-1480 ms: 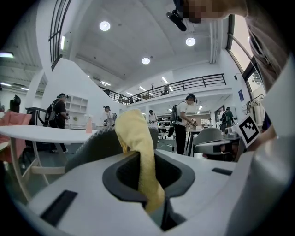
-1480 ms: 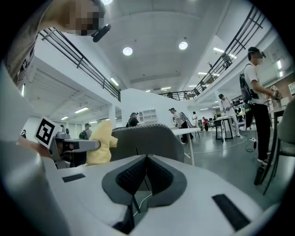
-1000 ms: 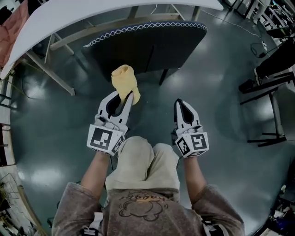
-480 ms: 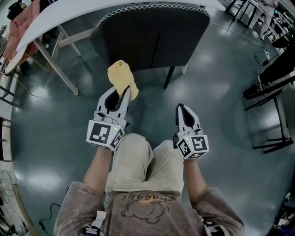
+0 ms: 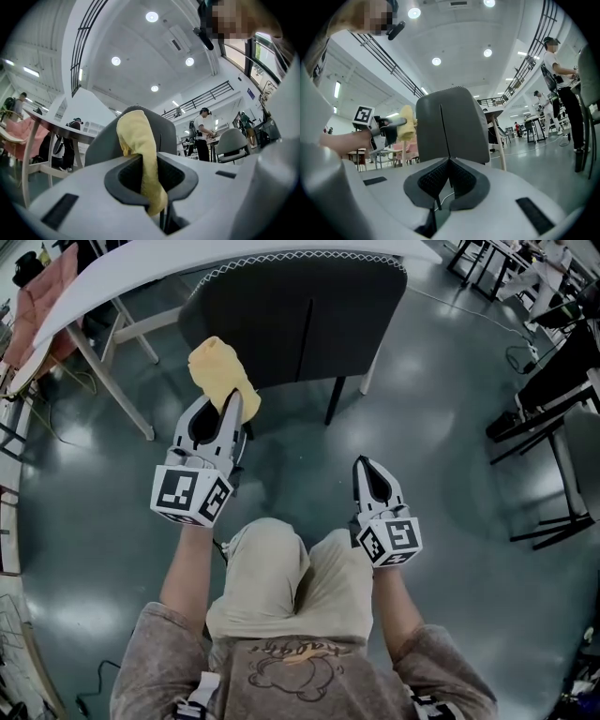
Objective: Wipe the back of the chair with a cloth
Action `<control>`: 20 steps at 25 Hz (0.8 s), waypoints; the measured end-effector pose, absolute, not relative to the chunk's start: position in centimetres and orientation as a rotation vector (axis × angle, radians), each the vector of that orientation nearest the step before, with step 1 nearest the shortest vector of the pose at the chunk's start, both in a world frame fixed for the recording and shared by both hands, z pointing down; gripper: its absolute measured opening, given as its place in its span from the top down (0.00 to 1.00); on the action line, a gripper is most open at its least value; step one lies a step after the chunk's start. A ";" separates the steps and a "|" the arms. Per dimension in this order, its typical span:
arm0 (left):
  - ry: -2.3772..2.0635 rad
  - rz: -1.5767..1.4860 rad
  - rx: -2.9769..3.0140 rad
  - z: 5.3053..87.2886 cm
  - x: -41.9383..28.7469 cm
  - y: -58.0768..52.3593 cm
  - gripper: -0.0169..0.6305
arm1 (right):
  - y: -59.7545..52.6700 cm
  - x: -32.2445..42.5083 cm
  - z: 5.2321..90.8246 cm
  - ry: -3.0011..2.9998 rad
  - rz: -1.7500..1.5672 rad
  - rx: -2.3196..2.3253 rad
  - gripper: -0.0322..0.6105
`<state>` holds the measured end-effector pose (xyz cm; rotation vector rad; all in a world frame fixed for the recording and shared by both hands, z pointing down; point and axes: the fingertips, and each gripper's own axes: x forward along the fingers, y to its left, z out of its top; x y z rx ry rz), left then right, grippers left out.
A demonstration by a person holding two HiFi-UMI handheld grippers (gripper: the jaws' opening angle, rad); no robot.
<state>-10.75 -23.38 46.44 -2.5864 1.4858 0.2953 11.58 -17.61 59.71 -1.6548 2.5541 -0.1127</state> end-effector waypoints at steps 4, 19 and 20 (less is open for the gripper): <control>1.496 0.248 -2.507 44.1 -13.6 -24.7 0.88 | -17.4 11.4 60.3 2.562 -0.123 -1.657 0.91; 1.434 0.125 -2.431 41.4 -13.2 -29.7 0.88 | -17.6 12.7 61.0 2.561 -0.128 -1.673 0.91; 1.426 0.130 -2.441 41.4 -12.7 -29.9 0.88 | -17.6 12.8 61.0 2.559 -0.126 -1.676 0.91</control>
